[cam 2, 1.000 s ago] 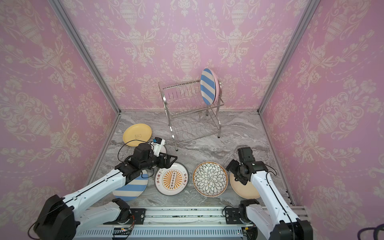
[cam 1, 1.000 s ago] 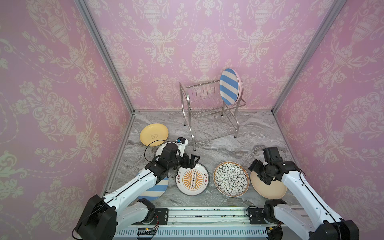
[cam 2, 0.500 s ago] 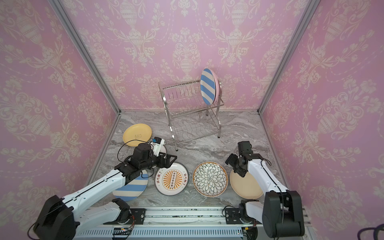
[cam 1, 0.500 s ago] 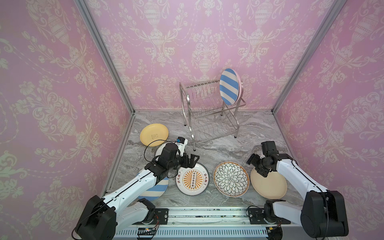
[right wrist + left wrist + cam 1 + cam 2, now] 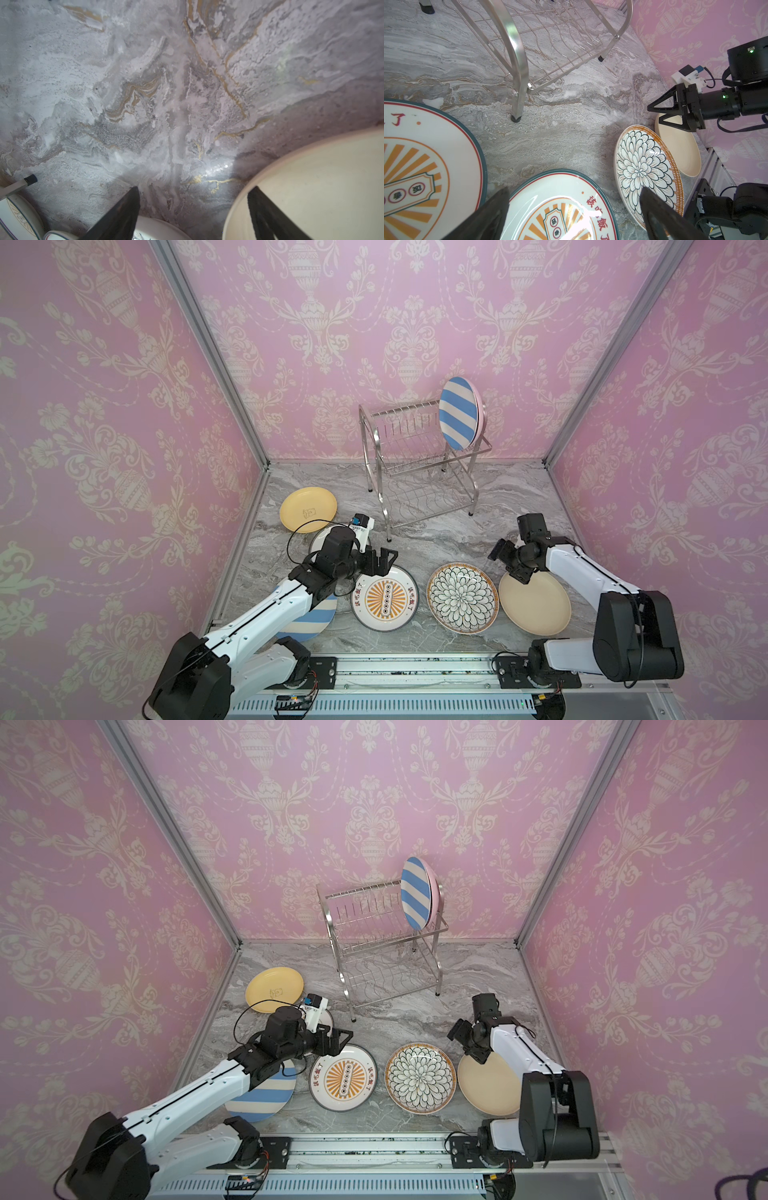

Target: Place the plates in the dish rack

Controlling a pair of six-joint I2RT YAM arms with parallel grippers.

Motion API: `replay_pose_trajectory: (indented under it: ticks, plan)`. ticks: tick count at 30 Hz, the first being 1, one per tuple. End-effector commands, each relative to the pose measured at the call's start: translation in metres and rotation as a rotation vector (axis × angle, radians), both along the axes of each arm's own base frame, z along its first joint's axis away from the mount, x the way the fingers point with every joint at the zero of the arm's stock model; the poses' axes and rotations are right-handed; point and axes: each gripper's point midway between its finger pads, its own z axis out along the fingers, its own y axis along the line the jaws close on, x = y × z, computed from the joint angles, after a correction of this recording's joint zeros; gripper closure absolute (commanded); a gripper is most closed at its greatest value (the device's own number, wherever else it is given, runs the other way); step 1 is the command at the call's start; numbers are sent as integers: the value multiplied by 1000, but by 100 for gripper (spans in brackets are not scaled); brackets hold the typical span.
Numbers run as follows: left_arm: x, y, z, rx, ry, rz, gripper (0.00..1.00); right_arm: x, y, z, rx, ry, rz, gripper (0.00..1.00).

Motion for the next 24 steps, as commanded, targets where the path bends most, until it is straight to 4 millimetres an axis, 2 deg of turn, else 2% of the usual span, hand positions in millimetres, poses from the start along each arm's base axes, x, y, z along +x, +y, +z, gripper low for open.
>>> replay_pose_trajectory:
  ticks: [1, 4, 11, 14, 20, 24]
  plan:
    - [0, 6, 2, 24, -31, 16, 1, 4, -6, 5, -28, -11, 9, 17]
    - [-1, 6, 0, 30, -25, 13, 1, 4, -6, 1, -13, 5, 3, 16]
    - [1, 8, 0, 33, -35, 21, 1, -16, -13, 2, -40, 41, -12, 15]
    - [2, 6, 0, 30, -30, 12, 1, -17, -12, -4, -24, 46, -15, 15]
    - [2, 8, 4, 40, -41, 17, 1, 0, -9, -11, -7, 30, -9, 15]
    - [4, 11, 4, 45, -43, 27, 1, 27, -6, -12, 13, 1, 8, 14]
